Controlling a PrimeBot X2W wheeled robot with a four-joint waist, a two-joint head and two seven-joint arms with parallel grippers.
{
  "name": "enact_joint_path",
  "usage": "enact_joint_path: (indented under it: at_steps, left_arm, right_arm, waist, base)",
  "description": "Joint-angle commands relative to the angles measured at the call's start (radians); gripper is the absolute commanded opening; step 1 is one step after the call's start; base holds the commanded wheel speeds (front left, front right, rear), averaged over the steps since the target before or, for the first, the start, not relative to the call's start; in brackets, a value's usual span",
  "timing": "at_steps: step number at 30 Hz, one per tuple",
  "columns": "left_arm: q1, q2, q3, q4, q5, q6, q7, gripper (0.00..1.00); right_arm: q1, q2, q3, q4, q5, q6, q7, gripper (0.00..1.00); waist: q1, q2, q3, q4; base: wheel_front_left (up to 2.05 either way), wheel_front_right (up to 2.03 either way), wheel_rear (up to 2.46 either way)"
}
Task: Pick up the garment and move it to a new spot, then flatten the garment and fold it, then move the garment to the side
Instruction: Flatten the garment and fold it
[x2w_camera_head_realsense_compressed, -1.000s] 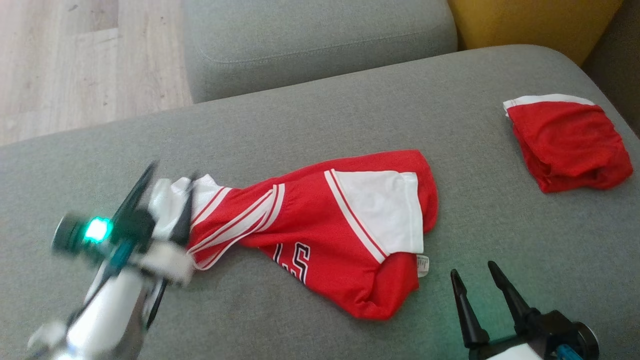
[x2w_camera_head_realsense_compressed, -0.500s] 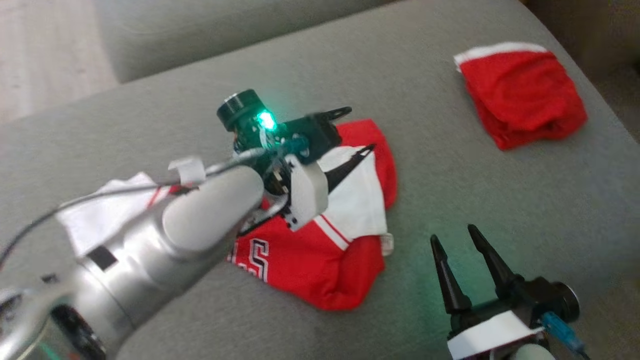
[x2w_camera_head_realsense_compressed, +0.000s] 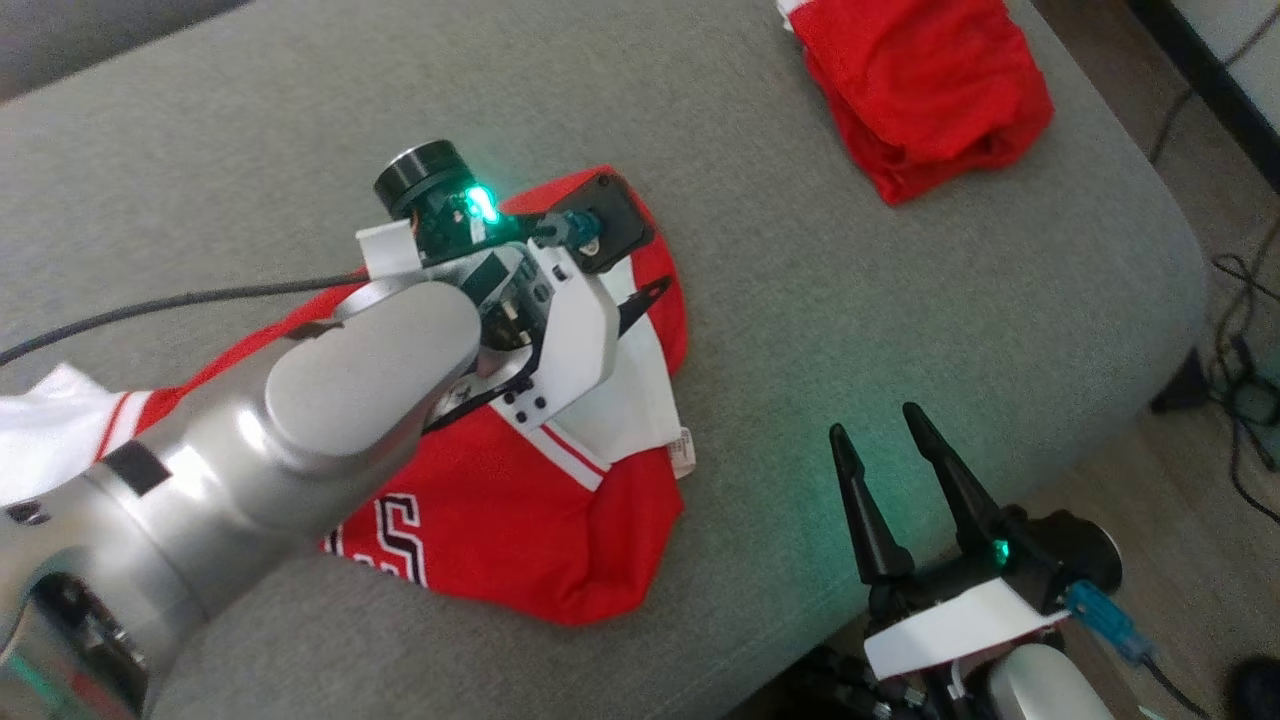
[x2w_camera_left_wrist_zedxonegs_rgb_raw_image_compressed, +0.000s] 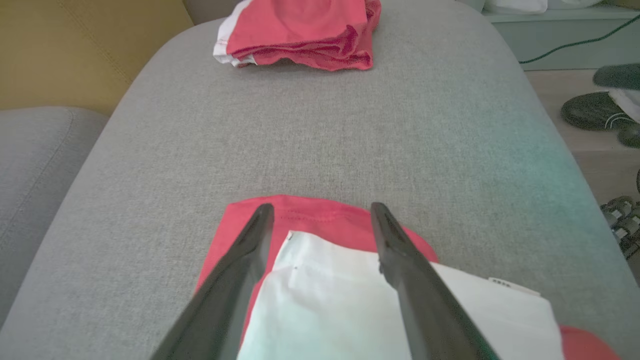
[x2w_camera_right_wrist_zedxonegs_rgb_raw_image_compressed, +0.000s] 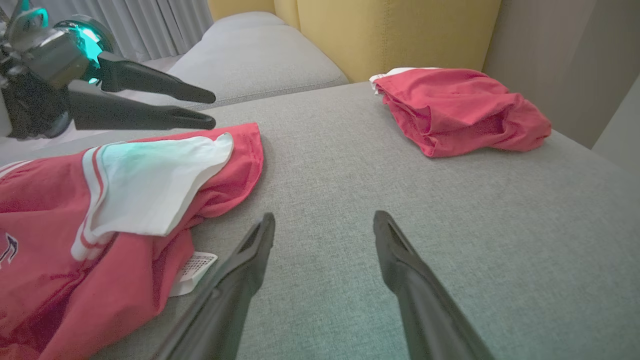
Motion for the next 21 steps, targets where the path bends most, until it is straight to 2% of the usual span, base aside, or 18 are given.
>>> enact_joint_path:
  at_steps: [1,9,16,17,18,19,20,21]
  left_arm:
    - [-0.039,0.027,0.037,-0.034,0.017,0.002,0.013,1.0]
    - [-0.036,0.07,0.037,-0.025,0.119,0.002,0.008,1.0]
    - [-0.011,0.078,0.036,-0.018,0.142,0.002,0.026,1.0]
    - [-0.009,0.08,0.036,-0.02,0.143,0.002,0.027,0.91]
    - [-0.008,0.081,0.036,-0.024,0.142,0.002,0.026,0.57]
    - [-0.007,0.083,0.036,-0.027,0.141,0.002,0.026,0.35]
    - [-0.007,0.084,0.036,-0.033,0.146,0.002,0.026,0.08]
    - [-0.006,0.086,0.036,-0.037,0.149,0.002,0.026,0.0]
  right_arm:
    - [-0.022,-0.004,0.026,-0.03,0.011,0.008,-0.006,1.0]
    - [-0.043,-0.004,0.043,-0.032,0.041,0.008,-0.006,1.0]
    - [-0.047,-0.003,0.047,-0.033,0.051,0.008,-0.006,1.0]
    - [-0.047,-0.003,0.047,-0.033,0.052,0.008,-0.006,1.0]
    - [-0.047,-0.003,0.047,-0.033,0.053,0.008,-0.006,1.0]
    - [-0.047,-0.003,0.047,-0.033,0.053,0.008,-0.006,1.0]
    - [-0.047,-0.003,0.046,-0.033,0.054,0.008,-0.006,1.0]
    - [-0.048,-0.003,0.045,-0.033,0.054,0.008,-0.006,1.0]
  waist:
    - [-0.0002,0.0,0.035,-0.034]
    - [-0.0002,0.0,0.069,-0.062]
    - [-0.0002,0.0,0.084,-0.073]
    - [-0.0002,0.0,0.085,-0.074]
    - [-0.0002,0.0,0.086,-0.074]
    - [-0.0002,0.0,0.087,-0.074]
    - [-0.0002,0.0,0.088,-0.074]
    - [-0.0002,0.0,0.089,-0.073]
  base:
    - [0.0,0.0,0.0]
    - [0.0,0.0,0.0]
    - [0.0,0.0,0.0]
    - [0.0,0.0,0.0]
    - [0.0,0.0,0.0]
    - [0.0,0.0,0.0]
    - [0.0,0.0,0.0]
    - [0.0,0.0,0.0]
